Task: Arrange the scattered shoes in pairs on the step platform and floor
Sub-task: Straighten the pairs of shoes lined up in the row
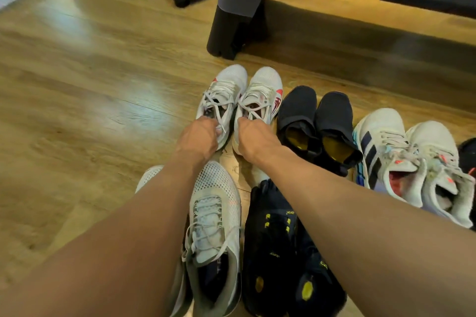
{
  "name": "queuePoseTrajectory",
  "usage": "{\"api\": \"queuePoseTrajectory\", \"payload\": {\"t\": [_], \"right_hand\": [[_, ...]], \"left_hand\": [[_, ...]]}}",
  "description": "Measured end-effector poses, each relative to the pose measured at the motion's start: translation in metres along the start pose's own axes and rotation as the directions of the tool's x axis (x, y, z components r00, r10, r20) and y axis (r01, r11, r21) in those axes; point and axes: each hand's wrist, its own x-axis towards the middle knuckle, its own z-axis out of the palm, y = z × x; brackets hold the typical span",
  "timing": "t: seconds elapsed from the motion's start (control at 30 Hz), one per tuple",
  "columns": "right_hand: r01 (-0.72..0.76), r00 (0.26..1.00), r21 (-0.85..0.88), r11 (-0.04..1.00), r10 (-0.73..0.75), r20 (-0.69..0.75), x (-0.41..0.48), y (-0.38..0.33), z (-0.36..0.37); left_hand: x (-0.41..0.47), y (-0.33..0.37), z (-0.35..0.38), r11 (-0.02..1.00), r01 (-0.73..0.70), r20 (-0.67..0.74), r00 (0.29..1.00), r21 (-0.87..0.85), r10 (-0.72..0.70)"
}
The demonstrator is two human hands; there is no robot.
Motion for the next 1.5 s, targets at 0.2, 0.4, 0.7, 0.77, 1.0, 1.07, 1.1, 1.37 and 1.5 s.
{"api": "queuePoseTrajectory", "payload": {"t": [0.2, 0.4, 0.7, 0.77, 1.0, 1.07, 1.1, 1.37, 1.5], "right_hand": [[0.007, 1.0, -0.011, 1.0, -0.007, 0.0, -0.008, 0.0, -0.004], [0.024, 1.0, -0.064, 0.998, -0.026, -0.019, -0.026, -0.002, -0.003], [0.087, 0.988, -0.043, 0.995, -0.092, -0.127, -0.054, -0.033, -0.015], [0.126, 0.989, 0.051, 0.991, -0.121, -0.087, -0.083, -0.051, -0.012], [-0.044, 0.934, 0.086, 0.995, 0.01, 0.356, -0.186, -0.087, 0.021], [-0.045, 0.931, 0.017, 0.999, 0.036, 0.363, -0.195, -0.089, 0.036], [-0.061, 0.938, -0.004, 0.998, 0.059, 0.342, -0.197, -0.091, 0.041], [-0.108, 0.994, -0.184, 0.977, 0.106, -0.02, -0.227, -0.101, 0.093], [-0.067, 0.998, -0.149, 0.987, 0.067, 0.0, -0.239, -0.102, 0.115]], "left_hand": [[0.003, -0.007, 0.006, 0.999, -0.041, -0.027, 0.999, 0.026, 0.042], [-0.001, -0.005, 0.007, 0.999, -0.013, -0.03, 0.999, 0.043, 0.014], [-0.049, -0.009, -0.023, 0.997, -0.011, -0.019, 1.0, -0.081, 0.009], [-0.086, -0.008, -0.033, 0.998, 0.019, -0.002, 1.0, -0.055, -0.019], [-0.204, -0.028, -0.031, 0.977, 0.2, 0.39, 0.896, 0.078, -0.215], [-0.209, -0.032, -0.024, 0.983, 0.167, 0.342, 0.922, 0.075, -0.183], [-0.212, -0.034, -0.022, 0.986, 0.155, 0.297, 0.941, 0.056, -0.164], [-0.266, -0.06, 0.015, 0.978, 0.041, 0.161, 0.984, 0.203, -0.075], [-0.26, -0.073, 0.022, 0.98, -0.07, 0.231, 0.973, 0.187, 0.025]]}}
